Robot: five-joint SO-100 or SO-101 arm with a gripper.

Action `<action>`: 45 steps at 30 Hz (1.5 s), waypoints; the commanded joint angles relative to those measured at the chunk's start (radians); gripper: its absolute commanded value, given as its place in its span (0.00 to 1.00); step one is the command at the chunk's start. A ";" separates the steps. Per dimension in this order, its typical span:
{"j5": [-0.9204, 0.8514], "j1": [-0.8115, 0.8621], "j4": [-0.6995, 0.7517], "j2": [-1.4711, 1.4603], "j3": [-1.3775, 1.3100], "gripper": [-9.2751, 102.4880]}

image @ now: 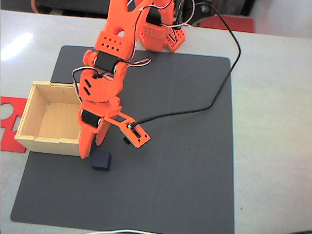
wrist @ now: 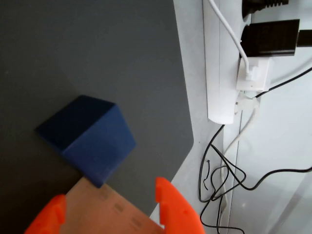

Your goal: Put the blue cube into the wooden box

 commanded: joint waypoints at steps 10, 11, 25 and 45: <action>-0.023 -0.003 0.000 -0.086 -0.158 0.34; -0.032 -0.008 0.015 -0.100 -0.178 0.34; -0.121 -0.035 0.314 -0.324 -0.548 0.33; -0.250 -0.074 1.177 -1.140 -2.037 0.32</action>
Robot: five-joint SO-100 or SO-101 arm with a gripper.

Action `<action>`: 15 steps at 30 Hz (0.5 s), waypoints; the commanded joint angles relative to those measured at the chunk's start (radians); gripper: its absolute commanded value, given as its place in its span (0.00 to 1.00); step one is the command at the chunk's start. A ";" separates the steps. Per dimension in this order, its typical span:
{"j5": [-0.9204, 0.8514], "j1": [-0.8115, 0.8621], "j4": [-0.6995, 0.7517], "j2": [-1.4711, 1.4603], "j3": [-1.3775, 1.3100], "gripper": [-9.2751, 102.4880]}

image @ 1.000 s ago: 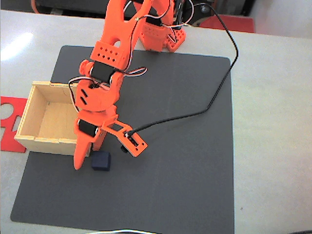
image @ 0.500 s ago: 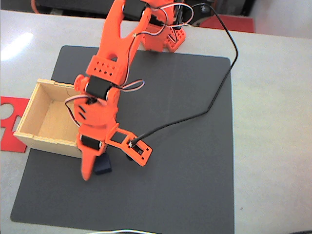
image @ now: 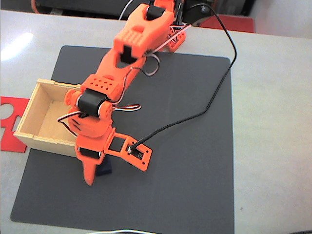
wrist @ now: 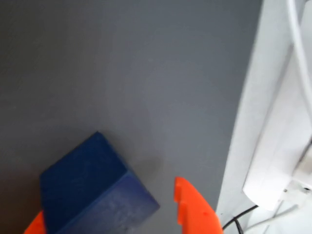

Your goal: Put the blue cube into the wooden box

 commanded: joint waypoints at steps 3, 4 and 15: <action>-0.035 -0.034 0.081 -0.005 -0.075 0.32; -0.040 -0.035 0.094 -0.005 -0.075 0.32; -0.126 -0.055 0.143 0.002 -0.041 0.18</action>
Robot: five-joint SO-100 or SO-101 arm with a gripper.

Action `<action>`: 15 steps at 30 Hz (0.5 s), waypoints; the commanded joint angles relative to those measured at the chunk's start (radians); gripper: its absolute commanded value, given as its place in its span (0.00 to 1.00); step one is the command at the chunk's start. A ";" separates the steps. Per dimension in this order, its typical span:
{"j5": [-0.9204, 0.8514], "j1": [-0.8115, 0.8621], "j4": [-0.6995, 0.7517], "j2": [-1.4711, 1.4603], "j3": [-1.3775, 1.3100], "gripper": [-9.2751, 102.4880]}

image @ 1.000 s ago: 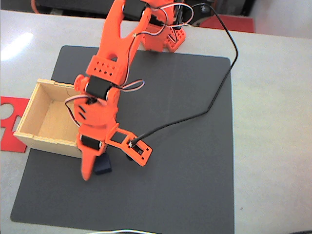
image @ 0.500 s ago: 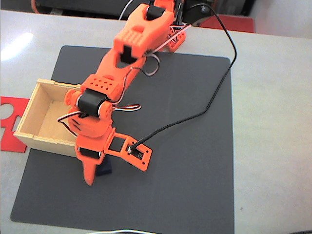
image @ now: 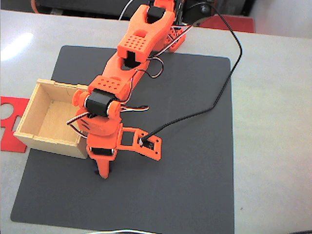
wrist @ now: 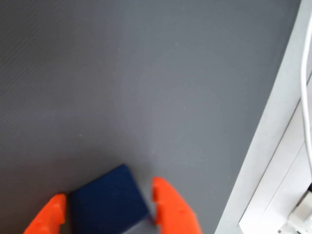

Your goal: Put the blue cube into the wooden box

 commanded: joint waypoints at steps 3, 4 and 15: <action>-0.008 -0.021 0.014 0.017 0.000 0.09; -0.008 -0.023 0.012 0.017 0.000 0.08; -0.038 -0.166 -0.029 0.115 0.000 0.08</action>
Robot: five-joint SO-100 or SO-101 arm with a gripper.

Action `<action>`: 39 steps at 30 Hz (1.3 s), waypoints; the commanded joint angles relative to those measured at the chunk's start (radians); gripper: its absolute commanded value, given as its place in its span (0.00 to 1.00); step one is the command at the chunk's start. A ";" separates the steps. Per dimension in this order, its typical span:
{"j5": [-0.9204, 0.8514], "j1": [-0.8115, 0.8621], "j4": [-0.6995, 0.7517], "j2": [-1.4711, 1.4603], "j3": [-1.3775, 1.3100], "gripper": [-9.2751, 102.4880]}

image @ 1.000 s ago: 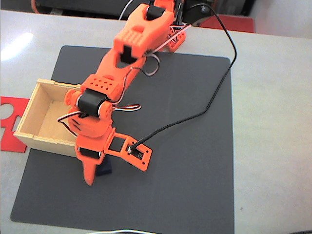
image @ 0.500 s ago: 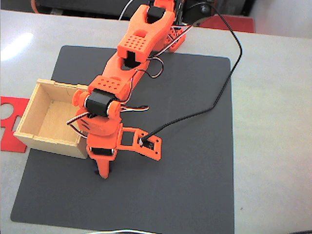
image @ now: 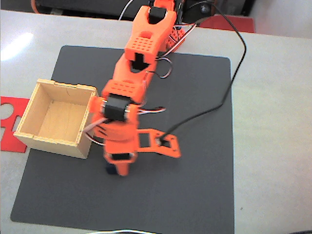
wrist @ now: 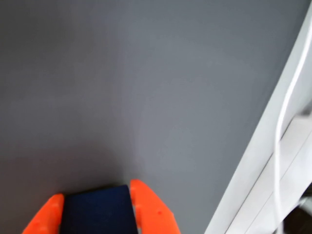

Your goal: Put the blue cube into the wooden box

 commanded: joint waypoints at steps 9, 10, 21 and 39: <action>-0.008 -0.138 -0.080 0.313 -0.002 0.08; -0.008 -0.140 -0.078 0.337 -0.002 0.08; -0.009 0.066 0.017 0.719 0.109 0.08; -0.075 0.558 0.017 0.870 0.422 0.08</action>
